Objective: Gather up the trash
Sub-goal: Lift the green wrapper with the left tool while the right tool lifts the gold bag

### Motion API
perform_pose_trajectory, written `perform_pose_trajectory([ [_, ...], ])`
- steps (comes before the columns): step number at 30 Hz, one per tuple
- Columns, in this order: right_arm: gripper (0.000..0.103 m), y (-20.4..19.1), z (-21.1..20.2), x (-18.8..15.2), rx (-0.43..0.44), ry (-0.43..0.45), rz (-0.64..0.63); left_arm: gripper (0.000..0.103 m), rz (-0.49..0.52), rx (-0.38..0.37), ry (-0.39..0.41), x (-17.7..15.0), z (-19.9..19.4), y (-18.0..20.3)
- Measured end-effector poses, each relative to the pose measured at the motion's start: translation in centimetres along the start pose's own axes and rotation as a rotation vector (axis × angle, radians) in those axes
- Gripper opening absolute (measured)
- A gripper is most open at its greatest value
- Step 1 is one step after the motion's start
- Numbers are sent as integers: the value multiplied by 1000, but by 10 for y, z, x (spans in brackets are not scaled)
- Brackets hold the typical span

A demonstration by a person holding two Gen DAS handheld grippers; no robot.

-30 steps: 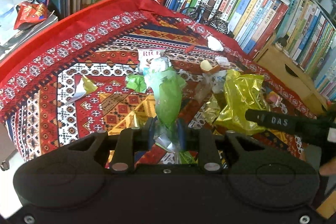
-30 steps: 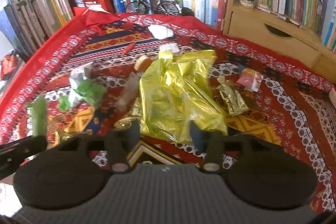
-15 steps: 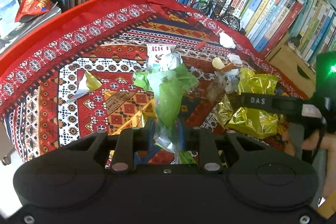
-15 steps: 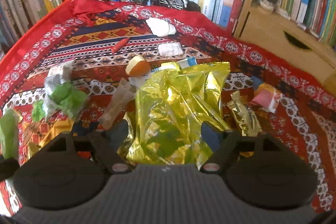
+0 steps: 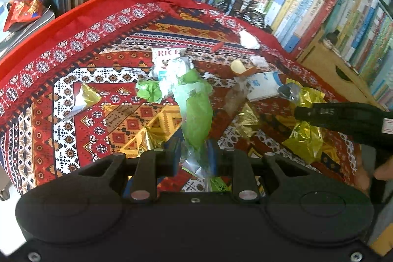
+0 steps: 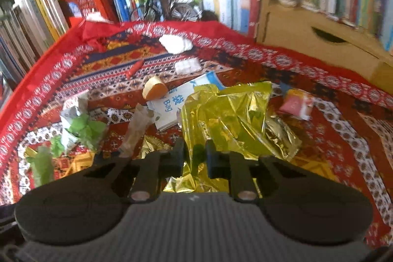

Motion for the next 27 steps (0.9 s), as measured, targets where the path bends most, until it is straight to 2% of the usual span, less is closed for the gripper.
perform_pose_trajectory([
  [7,13,14,-60,-17,20,63,84,22,71,-69,29,-9,-32,10],
  [12,13,16,-100,-36,28,111,136,22,119,-102,45,-26,-59,8],
  [27,13,-34,-181,-108,75,189,121,22,129,-109,83,-91,-142,-45],
])
Point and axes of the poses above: each gripper's, at about its wrist camera, not at the fingertips, and z roughly the way its jaws point, y to its right, x to its top, the point moved 6 cm from there along z, roughly the way its jaws point, and after that the axes turned 2 degrees about -y, right-handed, at the moved point
